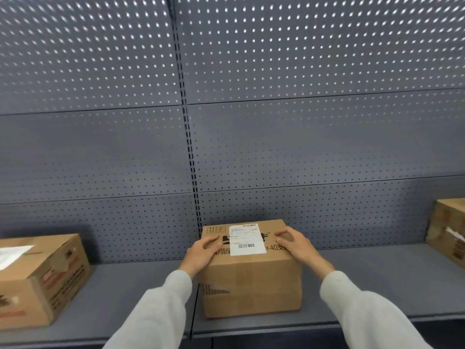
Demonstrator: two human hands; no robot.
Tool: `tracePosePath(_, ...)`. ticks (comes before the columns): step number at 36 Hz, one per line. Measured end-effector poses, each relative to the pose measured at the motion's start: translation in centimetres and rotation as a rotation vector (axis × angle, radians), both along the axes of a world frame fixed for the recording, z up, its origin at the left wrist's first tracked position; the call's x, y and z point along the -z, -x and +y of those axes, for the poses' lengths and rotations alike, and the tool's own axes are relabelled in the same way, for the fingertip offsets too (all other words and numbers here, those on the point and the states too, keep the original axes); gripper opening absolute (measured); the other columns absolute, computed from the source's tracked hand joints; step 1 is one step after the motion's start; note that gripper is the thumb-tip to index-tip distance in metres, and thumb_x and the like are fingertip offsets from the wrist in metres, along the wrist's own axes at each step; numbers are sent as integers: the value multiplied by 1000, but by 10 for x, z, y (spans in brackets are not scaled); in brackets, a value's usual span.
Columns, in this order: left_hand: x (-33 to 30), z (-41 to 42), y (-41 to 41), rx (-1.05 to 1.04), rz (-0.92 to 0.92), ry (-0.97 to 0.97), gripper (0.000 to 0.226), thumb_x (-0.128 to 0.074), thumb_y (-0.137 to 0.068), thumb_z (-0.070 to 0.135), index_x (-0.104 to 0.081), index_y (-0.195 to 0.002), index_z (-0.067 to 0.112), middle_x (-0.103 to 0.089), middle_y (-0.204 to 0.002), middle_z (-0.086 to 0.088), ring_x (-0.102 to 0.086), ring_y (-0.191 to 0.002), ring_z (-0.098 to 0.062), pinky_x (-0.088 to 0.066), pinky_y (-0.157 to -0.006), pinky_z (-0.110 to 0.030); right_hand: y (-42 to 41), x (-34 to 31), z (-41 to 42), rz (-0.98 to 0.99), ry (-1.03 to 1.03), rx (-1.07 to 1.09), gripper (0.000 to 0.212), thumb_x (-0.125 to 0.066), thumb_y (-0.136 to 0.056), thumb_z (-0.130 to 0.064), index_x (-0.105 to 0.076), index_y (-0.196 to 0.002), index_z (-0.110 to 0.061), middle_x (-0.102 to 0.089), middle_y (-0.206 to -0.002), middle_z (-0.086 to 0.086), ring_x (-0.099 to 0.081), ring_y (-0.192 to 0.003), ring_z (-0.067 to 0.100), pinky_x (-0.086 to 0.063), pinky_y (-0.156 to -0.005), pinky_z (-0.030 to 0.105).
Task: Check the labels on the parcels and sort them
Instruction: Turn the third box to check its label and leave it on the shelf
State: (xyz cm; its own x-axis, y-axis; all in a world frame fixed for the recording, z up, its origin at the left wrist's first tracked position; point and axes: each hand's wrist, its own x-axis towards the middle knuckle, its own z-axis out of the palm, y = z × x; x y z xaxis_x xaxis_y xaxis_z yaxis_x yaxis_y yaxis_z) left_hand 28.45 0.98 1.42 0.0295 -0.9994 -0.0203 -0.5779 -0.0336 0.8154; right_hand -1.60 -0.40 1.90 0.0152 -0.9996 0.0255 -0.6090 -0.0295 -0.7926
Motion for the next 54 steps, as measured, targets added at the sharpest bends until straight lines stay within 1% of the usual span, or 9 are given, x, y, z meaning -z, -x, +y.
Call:
tracePosePath(7,2,3,4,-16,129,36,38,-68,-96,45,-63,-133,40,-56,-145,7,-49,-120,-11,-39,-104,-29,5,7,-4,-8,13,68,33,-68,-93,-45,-62,-125,-38,-57,-140,-1,-47,-134,26,-42,-98,39)
tracePosePath(11,4,7,3,-42,131,39,33,-74,-91,45,-62,-120,54,-55,-149,9,-52,-133,-18,-42,-115,-42,8,5,3,69,61,90,48,-69,-90,-47,-57,-135,-38,-59,-141,-3,-49,-132,26,-44,-105,44)
tracePosePath(19,1,34,1,-92,186,175,113,-90,-78,23,-15,-161,47,-52,-141,12,-51,-130,-17,-47,-110,-51,8,1,21,16,160,101,104,-79,-85,-30,-12,-163,-25,-46,-134,6,-49,-128,26,-46,-106,49)
tracePosePath(23,9,47,4,-120,308,204,131,-88,-78,6,4,-161,47,-54,-134,4,-54,-124,-17,-50,-107,-50,10,7,35,-39,235,134,96,-81,-84,-18,-23,-160,-15,-44,-126,2,-50,-119,17,-48,-97,33)
tracePosePath(31,45,73,8,-157,500,141,109,-91,-76,30,-22,-160,38,-47,-150,4,-49,-138,-21,-47,-111,-51,12,48,63,-248,252,202,50,-84,-78,-2,-51,-112,-19,-58,-116,-4,-57,-110,10,-47,-86,20)
tracePosePath(36,61,81,10,-168,477,130,108,-86,-58,73,-41,-149,38,-44,-148,7,-47,-136,-17,-45,-112,-50,13,69,74,-277,212,234,37,-75,-85,3,-51,-104,-17,-61,-107,-9,-59,-106,11,-51,-86,27)
tracePosePath(41,54,81,13,-196,529,124,77,-69,-82,67,-44,-146,34,-52,-142,6,-52,-127,-15,-45,-102,-37,19,71,69,-326,213,303,20,-49,-100,0,-59,-102,-17,-65,-102,-8,-64,-105,20,-55,-82,33)
tracePosePath(46,25,60,11,-180,462,171,45,-52,-101,53,-46,-141,35,-54,-136,5,-54,-119,-12,-45,-93,-33,27,50,45,-371,241,276,21,-45,-107,-29,-61,-120,-32,-65,-120,-5,-61,-114,18,-53,-98,50)
tracePosePath(54,2,7,5,-7,70,44,55,-51,-102,54,-42,-153,35,-43,-156,-2,-47,-133,-22,-42,-104,-36,17,15,-6,-64,5,0,56,-50,-103,-48,-37,-156,-34,-36,-161,0,-36,-146,26,-34,-113,40)
